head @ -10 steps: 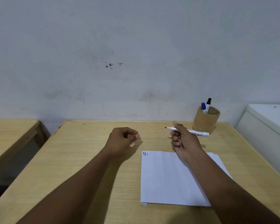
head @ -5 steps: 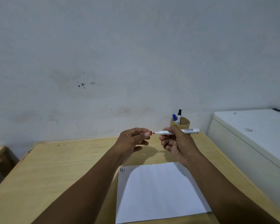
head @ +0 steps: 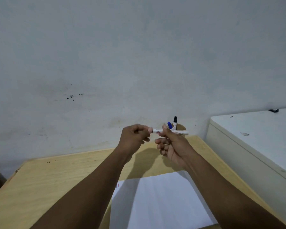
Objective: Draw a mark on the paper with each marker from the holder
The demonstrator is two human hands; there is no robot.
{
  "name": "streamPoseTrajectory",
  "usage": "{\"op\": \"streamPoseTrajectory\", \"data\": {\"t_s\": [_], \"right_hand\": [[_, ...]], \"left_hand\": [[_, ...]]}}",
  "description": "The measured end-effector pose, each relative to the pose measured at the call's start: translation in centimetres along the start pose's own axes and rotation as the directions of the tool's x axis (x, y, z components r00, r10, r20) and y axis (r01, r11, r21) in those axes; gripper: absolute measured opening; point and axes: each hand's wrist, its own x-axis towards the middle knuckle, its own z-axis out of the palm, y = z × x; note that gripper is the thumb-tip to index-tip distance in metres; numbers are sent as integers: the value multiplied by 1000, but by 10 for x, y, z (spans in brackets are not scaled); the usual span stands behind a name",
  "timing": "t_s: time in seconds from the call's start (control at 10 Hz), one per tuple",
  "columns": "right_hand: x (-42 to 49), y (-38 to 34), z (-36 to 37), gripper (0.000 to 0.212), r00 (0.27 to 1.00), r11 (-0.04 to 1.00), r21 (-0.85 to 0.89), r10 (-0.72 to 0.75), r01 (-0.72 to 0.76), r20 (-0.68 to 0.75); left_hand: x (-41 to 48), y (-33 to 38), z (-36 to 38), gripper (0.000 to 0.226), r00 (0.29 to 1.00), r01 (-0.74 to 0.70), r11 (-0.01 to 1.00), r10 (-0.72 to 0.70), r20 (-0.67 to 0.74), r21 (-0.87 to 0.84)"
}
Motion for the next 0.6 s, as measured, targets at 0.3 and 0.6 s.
{"op": "streamPoseTrajectory", "data": {"t_s": [0.3, 0.6], "right_hand": [[4, -19, -51, 14, 973, 998, -31, -60, 54, -221], [6, -23, -70, 10, 968, 981, -185, -99, 56, -229]], "left_hand": [[52, 40, 47, 12, 932, -347, 793, 352, 88, 501], [65, 21, 83, 46, 941, -339, 569, 192, 279, 750]]}}
